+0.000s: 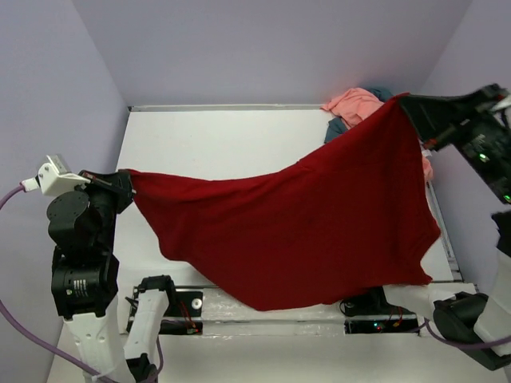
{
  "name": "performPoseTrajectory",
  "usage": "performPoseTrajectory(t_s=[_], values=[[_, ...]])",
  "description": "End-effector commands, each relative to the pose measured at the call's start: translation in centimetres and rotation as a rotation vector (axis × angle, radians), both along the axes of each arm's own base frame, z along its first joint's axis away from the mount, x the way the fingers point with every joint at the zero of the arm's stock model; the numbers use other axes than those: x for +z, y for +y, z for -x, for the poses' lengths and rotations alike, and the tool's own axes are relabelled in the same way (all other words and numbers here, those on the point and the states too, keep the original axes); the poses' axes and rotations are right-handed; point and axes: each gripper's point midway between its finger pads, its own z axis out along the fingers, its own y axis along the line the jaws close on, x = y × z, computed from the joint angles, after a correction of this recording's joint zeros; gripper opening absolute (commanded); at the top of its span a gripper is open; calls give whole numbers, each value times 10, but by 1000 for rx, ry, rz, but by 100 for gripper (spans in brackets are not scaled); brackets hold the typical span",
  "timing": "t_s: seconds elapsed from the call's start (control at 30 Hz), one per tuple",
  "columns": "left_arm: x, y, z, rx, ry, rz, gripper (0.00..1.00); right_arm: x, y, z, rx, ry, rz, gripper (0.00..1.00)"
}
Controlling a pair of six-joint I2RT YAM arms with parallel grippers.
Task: Fold and stack the t-shirts
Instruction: Flatten out the tshirt
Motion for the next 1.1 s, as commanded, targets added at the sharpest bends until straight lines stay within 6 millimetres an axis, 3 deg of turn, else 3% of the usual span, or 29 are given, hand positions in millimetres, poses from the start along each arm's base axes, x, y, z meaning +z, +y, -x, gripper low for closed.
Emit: performPoseTrajectory(t_s=[0.0, 0.03, 0.07, 0.13, 0.17, 0.27, 0.3, 0.37, 0.4, 0.47, 0.5, 0.53, 0.57, 0.6, 0.7, 0.73, 0.77, 0.8, 0.83, 0.87, 0.97, 1.07], values=[[14, 14, -36, 53, -45, -32, 0, -13, 12, -47, -10, 20, 25, 0], [14, 15, -42, 54, -47, -37, 0, -21, 13, -57, -19, 39, 33, 0], [16, 16, -52, 54, -63, -41, 0, -45, 18, -77, -27, 94, 61, 0], [5, 20, -79, 60, -45, -41, 0, -62, 21, -100, -45, 112, 74, 0], [-5, 21, -94, 58, -17, -36, 0, -84, 26, -119, -48, 153, 86, 0], [-28, 23, -125, 54, -4, -30, 0, -125, 39, -156, -35, 233, 114, 0], [-44, 25, -140, 59, 31, -27, 0, -154, 43, -170, -37, 297, 130, 0], [-62, 26, -161, 56, 44, -15, 0, -197, 50, -198, -37, 389, 167, 0], [-82, 26, -179, 49, 88, -4, 0, -212, 52, -211, -47, 414, 179, 0], [-90, 27, -200, 43, 90, 5, 0, -260, 57, -247, -70, 511, 233, 0], [-109, 27, -217, 43, 138, 9, 0, -272, 55, -261, -88, 532, 247, 0], [-113, 27, -227, 41, 147, 4, 0, -282, 58, -273, -87, 550, 263, 0], [-101, 28, -239, 41, 118, -5, 0, -297, 64, -295, -85, 576, 278, 0], [-119, 27, -255, 35, 162, -14, 0, -302, 69, -303, -69, 586, 278, 0], [-125, 26, -286, 15, 188, -21, 0, -309, 81, -329, -46, 601, 259, 0], [-127, 23, -292, 1, 193, -16, 0, -334, 88, -341, -31, 648, 268, 0], [-119, 23, -299, -5, 181, -14, 0, -331, 90, -350, -35, 640, 261, 0], [-127, 21, -306, -12, 197, -10, 0, -339, 88, -357, -52, 661, 268, 0], [-125, 21, -310, -16, 193, -7, 0, -360, 91, -367, -54, 696, 279, 0], [-120, 21, -317, -18, 183, -9, 0, -351, 89, -375, -55, 676, 265, 0], [-104, 22, -322, -26, 163, -34, 0, -349, 102, -379, 21, 657, 269, 0], [-106, 22, -314, -32, 185, -58, 0, -335, 107, -358, 88, 642, 266, 0]])
